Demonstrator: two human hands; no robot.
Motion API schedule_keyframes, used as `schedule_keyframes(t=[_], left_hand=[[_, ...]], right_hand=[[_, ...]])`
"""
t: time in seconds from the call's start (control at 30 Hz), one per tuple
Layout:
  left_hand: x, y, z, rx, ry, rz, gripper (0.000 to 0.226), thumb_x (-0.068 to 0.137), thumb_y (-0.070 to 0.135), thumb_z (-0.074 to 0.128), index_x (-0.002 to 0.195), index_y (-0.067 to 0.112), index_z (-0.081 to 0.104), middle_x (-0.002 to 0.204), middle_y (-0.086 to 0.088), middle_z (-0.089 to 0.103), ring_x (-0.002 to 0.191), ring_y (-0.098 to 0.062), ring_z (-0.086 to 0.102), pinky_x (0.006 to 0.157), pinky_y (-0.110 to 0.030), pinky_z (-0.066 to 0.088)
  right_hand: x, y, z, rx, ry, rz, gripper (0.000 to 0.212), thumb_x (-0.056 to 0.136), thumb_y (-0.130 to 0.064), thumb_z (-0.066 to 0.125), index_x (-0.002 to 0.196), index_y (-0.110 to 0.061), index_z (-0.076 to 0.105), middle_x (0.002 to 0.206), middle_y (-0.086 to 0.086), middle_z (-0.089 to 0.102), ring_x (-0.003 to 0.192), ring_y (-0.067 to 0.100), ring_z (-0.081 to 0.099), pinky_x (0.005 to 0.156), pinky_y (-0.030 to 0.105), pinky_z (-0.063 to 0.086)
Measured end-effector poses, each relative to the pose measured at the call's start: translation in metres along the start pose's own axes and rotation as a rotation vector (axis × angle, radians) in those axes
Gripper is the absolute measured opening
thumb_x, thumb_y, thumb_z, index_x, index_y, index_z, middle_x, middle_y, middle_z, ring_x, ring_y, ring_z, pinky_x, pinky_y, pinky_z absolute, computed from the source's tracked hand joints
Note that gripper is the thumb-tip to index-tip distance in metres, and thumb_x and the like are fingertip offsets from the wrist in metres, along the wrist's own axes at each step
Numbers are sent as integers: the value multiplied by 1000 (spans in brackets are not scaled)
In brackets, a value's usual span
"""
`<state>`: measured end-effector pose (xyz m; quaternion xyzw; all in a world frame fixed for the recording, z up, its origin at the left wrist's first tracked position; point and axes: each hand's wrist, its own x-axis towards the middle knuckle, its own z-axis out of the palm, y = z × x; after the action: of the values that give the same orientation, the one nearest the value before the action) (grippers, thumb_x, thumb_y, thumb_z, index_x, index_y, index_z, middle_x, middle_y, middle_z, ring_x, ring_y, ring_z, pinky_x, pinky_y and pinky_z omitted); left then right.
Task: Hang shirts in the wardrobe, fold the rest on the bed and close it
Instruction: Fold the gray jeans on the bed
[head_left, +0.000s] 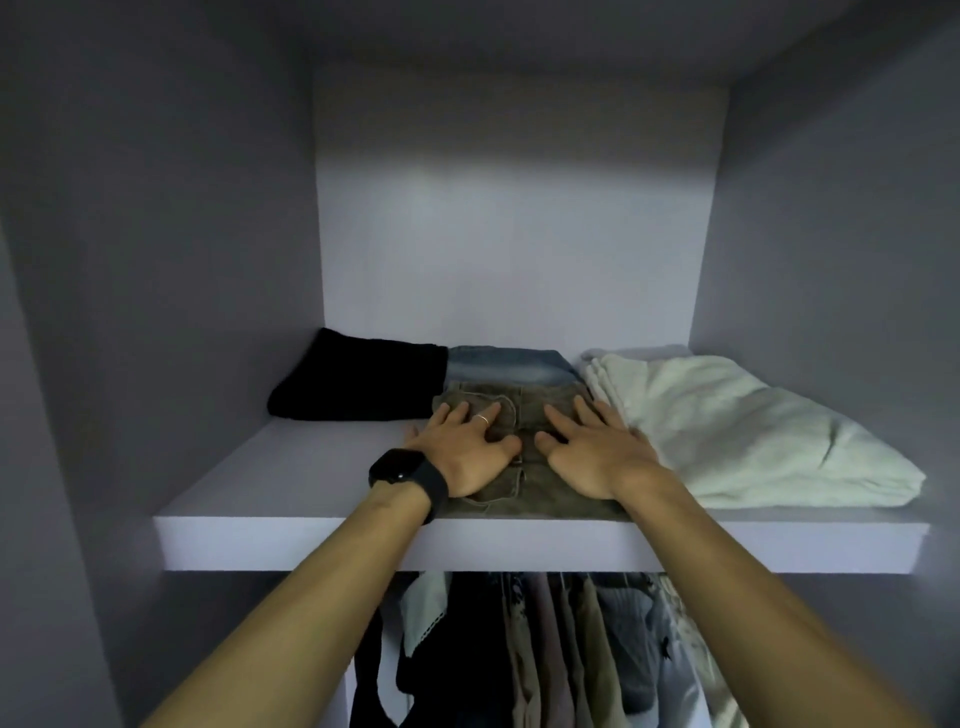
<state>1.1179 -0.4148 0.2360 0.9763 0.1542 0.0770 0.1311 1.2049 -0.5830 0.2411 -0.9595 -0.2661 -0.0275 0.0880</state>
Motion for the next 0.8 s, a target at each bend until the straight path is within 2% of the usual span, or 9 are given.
schedule_keyframes(t=[0.2,0.3,0.37,0.4,0.47,0.57,0.67,0.73,0.8], left_hand=[[0,7,2,-44,24,-18,74,93,68,27,158,37,11,167,-2,5,154,-25,0,122,-53,7],[-21,11,5,-41,299,44,63,94,62,28,151,35,35,163,-2,25,150,-25,19,121,-49,16],[-41,8,21,-52,499,108,62,91,62,25,143,38,49,157,3,39,144,-21,31,120,-43,23],[-48,6,28,-32,536,133,62,90,63,24,140,39,53,155,4,42,143,-20,33,119,-41,24],[-56,1,43,27,575,158,61,92,63,23,136,39,58,153,3,46,143,-21,35,119,-41,26],[-54,-1,49,45,616,170,63,93,62,21,131,35,64,148,-2,51,140,-27,41,117,-46,30],[-51,-1,51,55,615,170,67,91,61,19,126,32,68,144,-5,56,137,-30,45,115,-48,32],[-53,0,49,56,598,178,66,93,61,20,127,30,67,144,-5,56,137,-30,44,116,-48,30],[-59,1,44,72,539,174,60,97,59,23,133,31,62,149,-6,51,141,-29,38,119,-48,21]], right_hand=[[2,-3,-1,2,2,14,62,98,-63,21,157,-46,11,168,-8,-4,154,15,-8,122,54,0],[-18,-7,2,-16,238,-8,62,98,-62,20,155,-41,29,168,-3,15,154,17,7,122,54,9],[-38,-6,17,18,414,-26,65,95,-64,17,150,-40,40,164,-6,27,152,15,15,123,48,13],[-47,-4,28,17,477,-27,67,93,-65,13,148,-41,42,162,-7,31,152,14,17,123,45,14],[-61,1,48,-13,608,-44,66,95,-61,13,144,-39,52,156,-6,42,149,16,26,122,40,18],[-62,2,65,33,826,-50,52,99,-48,31,127,-26,70,138,0,62,138,22,47,115,40,33],[-59,-2,68,93,985,-53,42,96,-39,43,109,-20,78,120,2,72,124,26,60,102,42,46],[-62,-3,67,96,980,-48,41,96,-40,44,107,-20,79,118,2,73,121,27,60,100,42,46],[-71,-5,65,101,907,-33,45,99,-42,39,115,-21,76,125,4,69,127,27,54,104,43,41]])
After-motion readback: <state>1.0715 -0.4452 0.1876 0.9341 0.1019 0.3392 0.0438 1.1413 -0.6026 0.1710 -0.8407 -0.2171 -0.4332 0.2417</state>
